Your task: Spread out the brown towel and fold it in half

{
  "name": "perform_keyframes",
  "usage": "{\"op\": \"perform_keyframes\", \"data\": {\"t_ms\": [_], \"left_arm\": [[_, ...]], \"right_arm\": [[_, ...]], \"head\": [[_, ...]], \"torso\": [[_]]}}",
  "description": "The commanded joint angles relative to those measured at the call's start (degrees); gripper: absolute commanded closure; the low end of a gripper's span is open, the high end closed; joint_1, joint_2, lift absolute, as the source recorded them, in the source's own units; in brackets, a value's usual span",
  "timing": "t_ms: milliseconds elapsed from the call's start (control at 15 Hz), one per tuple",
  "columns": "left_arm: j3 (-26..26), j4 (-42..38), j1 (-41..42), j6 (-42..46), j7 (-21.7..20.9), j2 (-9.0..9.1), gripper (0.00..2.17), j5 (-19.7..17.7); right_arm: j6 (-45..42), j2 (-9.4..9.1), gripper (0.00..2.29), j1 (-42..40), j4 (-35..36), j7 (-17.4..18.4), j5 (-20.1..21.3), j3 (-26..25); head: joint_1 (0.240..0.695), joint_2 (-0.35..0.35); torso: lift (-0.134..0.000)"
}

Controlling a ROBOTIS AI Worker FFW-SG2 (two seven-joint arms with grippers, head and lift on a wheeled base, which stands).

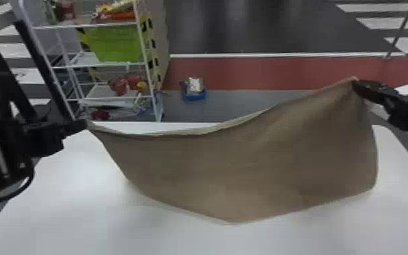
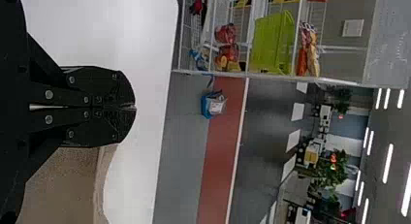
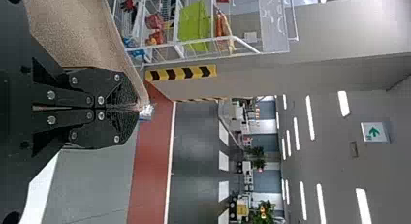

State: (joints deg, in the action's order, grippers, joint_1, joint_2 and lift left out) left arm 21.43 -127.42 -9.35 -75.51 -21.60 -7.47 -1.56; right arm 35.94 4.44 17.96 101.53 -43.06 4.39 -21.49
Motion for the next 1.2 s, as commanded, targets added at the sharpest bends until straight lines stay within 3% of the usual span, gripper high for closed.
{"op": "perform_keyframes", "data": {"t_ms": [0,267,467,533,600,667,800,867,1000,1133], "left_arm": [[0.0,2.4,-3.0,4.5,1.1,0.00,1.73,-2.4],[2.5,1.6,-5.1,3.8,2.4,0.00,1.73,-6.2],[6.6,-8.5,8.6,3.0,1.7,0.09,1.73,-9.1],[7.6,-10.0,14.4,3.5,0.9,0.70,1.73,-9.2],[7.6,-11.4,18.8,4.7,0.6,1.05,1.73,-9.2],[7.6,-13.8,23.5,6.1,0.2,2.20,1.73,-9.2],[10.6,-17.0,29.0,6.1,-1.9,5.36,1.73,-9.8],[12.2,-18.2,31.6,6.1,-3.3,7.21,1.73,-10.7],[12.8,-18.4,35.7,6.6,-4.2,7.62,1.73,-10.7],[12.6,-14.6,39.1,12.8,-4.3,7.62,1.73,-9.9]], "right_arm": [[-1.9,0.31,1.54,4.8,-5.0,0.0,-0.8,-0.9],[-0.6,0.66,1.54,8.0,-6.4,-1.0,-5.1,-3.1],[0.1,2.15,1.54,-3.8,1.0,-4.6,-9.4,-4.3],[-3.5,2.77,1.54,-9.5,3.1,-5.8,-10.5,-4.3],[-6.6,2.77,1.54,-14.4,5.0,-6.5,-11.7,-4.6],[-8.7,2.95,1.54,-19.5,8.3,-7.1,-14.2,-6.5],[-10.1,2.86,1.54,-25.9,11.7,-9.9,-15.6,-8.4],[-11.2,2.86,1.54,-29.3,13.4,-11.4,-16.6,-9.7],[-15.2,2.86,1.54,-33.9,13.5,-14.6,-17.2,-12.1],[-16.8,4.44,1.54,-36.0,10.8,-20.8,-17.1,-14.0]], "head": [[0.562,0.045],[0.474,0.032],[0.466,0.035],[0.487,0.038],[0.560,0.046],[0.602,0.049],[0.692,0.049],[0.695,0.046],[0.695,0.041],[0.695,0.039]], "torso": [[-0.123],[-0.123],[-0.123],[-0.123],[-0.123],[-0.123],[-0.123],[-0.123],[-0.123],[-0.123]]}}
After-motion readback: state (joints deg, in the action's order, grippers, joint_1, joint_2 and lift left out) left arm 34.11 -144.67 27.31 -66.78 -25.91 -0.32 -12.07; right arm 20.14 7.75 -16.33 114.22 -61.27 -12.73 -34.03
